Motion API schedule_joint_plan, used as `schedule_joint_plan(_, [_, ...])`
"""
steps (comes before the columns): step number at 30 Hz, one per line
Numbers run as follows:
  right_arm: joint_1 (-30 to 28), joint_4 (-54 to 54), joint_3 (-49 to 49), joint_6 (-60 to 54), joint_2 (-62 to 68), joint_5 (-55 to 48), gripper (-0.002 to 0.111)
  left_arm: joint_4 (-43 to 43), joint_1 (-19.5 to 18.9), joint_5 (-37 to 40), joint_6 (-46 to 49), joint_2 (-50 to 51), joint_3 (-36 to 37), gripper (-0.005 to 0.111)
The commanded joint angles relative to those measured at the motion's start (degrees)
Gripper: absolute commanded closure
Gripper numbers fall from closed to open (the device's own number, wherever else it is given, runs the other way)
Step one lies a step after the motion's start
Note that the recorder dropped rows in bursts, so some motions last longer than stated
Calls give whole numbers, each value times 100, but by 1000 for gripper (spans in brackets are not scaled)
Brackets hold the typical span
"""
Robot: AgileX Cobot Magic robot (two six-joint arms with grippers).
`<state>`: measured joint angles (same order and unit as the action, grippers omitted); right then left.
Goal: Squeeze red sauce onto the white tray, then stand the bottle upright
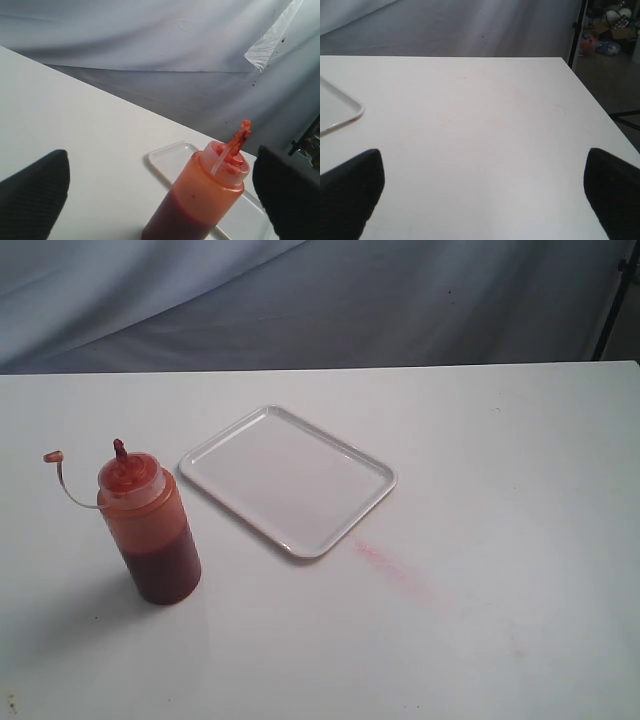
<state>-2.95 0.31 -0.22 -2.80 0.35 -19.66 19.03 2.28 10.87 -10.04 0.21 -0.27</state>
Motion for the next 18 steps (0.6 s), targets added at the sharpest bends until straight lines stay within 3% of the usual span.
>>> schedule_joint_plan(1, [-45, 34, 22, 25, -35, 5, 3, -224, 37, -34, 5, -21, 27, 26])
schedule_joint_plan(8, [-45, 34, 22, 25, -35, 5, 3, -183, 37, -27, -44, -21, 27, 27])
schedule_joint_plan(10, [-45, 34, 22, 25, -35, 5, 3, -183, 37, -37, -44, -21, 27, 33])
schedule_joint_plan(13, [-45, 34, 22, 25, -35, 5, 3, -198, 37, -13, -21, -21, 27, 51])
schedule_joint_plan(18, [-45, 34, 22, 25, -35, 5, 3, -463, 37, -13, -7, -21, 27, 91])
